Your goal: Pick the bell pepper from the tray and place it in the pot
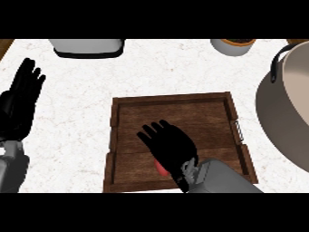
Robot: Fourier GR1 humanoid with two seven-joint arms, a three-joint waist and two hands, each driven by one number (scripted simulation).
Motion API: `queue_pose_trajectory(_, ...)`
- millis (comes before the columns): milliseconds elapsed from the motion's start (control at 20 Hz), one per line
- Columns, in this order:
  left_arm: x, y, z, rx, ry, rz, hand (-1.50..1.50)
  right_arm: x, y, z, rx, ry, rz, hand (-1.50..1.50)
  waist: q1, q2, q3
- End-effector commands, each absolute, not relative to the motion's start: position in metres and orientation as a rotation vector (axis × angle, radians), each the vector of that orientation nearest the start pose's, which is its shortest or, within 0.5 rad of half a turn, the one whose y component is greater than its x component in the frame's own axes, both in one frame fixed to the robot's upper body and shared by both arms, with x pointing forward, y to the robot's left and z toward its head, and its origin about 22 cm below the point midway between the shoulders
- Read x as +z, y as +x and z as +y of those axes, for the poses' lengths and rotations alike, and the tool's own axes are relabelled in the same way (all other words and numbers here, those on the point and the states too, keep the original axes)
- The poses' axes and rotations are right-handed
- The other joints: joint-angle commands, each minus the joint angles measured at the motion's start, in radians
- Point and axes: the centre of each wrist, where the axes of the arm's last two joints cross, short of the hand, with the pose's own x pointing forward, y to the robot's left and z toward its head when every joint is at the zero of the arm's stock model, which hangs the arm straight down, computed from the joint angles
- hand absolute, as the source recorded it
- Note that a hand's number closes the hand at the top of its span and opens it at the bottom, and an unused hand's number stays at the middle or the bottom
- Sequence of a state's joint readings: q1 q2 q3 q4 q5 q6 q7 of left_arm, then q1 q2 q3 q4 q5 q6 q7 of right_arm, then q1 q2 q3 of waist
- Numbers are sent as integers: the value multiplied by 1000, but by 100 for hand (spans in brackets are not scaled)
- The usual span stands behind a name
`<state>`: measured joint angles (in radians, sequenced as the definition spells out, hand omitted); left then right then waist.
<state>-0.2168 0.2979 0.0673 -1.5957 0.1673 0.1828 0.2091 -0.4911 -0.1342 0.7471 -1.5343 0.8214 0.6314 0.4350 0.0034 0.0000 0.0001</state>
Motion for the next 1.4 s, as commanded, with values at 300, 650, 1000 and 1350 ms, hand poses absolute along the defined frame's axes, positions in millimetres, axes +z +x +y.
queue_pose_trajectory(300,93,290,275,80,195,-1620,0,46,265,-65,1899,-516,-1105,-150,-2,0,0)
queue_pose_trajectory(650,96,291,291,69,203,-1607,0,45,263,-63,2074,-453,-1154,150,-2,0,0)
queue_pose_trajectory(1000,85,294,284,80,207,-1611,0,18,266,-84,2074,-456,-1161,150,-3,0,0)
queue_pose_trajectory(1350,75,272,302,135,259,-1586,0,3,147,-153,1836,-116,-1283,150,-90,-18,3)
